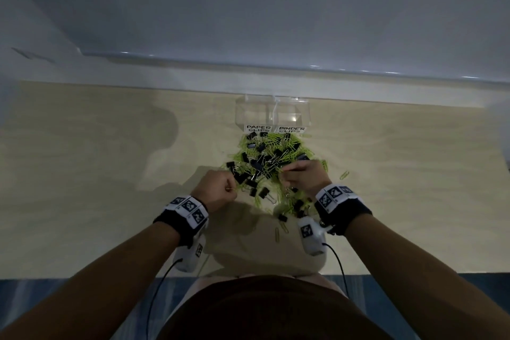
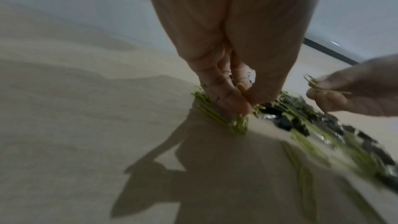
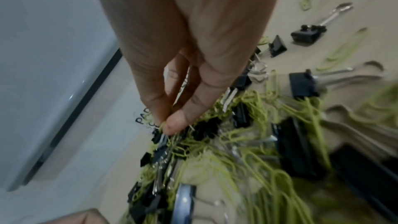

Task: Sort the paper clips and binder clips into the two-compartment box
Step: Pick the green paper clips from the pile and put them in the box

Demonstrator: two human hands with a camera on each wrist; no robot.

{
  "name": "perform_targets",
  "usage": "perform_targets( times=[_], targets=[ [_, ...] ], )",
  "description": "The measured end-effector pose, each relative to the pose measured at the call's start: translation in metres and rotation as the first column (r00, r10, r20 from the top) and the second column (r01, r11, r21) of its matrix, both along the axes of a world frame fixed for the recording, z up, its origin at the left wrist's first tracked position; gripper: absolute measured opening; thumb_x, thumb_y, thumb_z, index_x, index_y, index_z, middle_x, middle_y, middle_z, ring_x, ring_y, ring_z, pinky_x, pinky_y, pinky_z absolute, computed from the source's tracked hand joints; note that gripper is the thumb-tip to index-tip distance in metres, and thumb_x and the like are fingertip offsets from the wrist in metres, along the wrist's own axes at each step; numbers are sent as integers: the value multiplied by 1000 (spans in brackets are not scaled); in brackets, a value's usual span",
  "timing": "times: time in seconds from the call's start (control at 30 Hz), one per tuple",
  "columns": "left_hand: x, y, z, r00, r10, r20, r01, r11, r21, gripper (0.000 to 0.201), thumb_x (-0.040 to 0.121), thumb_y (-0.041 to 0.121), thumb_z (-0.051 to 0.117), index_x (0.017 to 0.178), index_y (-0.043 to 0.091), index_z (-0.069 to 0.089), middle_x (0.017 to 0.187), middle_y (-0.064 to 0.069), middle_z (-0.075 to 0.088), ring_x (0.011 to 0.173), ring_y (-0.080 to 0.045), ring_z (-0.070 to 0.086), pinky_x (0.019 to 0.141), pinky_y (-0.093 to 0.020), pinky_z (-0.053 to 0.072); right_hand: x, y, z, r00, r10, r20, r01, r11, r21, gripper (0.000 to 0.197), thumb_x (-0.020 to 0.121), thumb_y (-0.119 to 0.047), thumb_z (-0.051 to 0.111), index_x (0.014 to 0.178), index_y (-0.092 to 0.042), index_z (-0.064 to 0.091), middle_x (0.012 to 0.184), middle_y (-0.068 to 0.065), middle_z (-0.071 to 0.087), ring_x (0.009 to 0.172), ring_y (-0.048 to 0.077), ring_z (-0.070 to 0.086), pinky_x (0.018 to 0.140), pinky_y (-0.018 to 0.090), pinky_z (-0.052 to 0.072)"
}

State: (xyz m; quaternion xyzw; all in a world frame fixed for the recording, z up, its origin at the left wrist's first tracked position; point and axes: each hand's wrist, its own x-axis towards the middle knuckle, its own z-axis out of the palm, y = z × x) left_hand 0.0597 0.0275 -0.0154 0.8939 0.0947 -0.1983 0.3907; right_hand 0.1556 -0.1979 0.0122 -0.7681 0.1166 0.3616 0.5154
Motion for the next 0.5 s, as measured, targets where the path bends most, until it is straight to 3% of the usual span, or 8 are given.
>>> perform_targets(
  times=[0.13,0.23,0.3,0.37,0.5],
  targets=[
    [14,4,16,991,130,-3,-129,979,-155,10,77,3,68,73,10,63,69,1,64,59,-8,57,57,-14,47,17,11,14,999,-48,22,46,996,75,6,73,-1,75,73,-6,72,80,17,73,73,27,68,77,41,58],
    [44,6,38,963,263,57,-236,928,-287,8,79,2,66,75,8,63,70,-2,67,59,-8,63,58,-15,50,38,26,31,987,-8,159,-2,998,64,3,76,-2,72,77,-4,70,76,11,73,66,19,68,65,30,59],
    [73,8,51,941,320,110,-268,904,-333,9,81,4,65,75,9,63,72,-4,68,61,-9,65,61,-19,54,57,44,41,960,35,278,-30,999,-22,3,79,-7,70,77,-5,70,71,5,72,60,10,68,57,20,56],
    [105,8,60,911,381,158,-315,890,-331,8,82,5,65,75,9,64,73,-6,69,65,-12,67,65,-22,56,80,65,42,922,82,378,-25,988,-153,10,81,-9,67,72,-9,70,67,1,71,57,6,67,53,17,54],
    [160,0,61,863,461,207,-411,878,-244,4,78,5,67,77,4,63,74,-6,69,68,-16,67,68,-29,57,113,96,36,870,233,435,-78,935,-345,8,79,-7,69,82,-13,73,82,0,72,74,8,67,69,21,57]
  ],
)
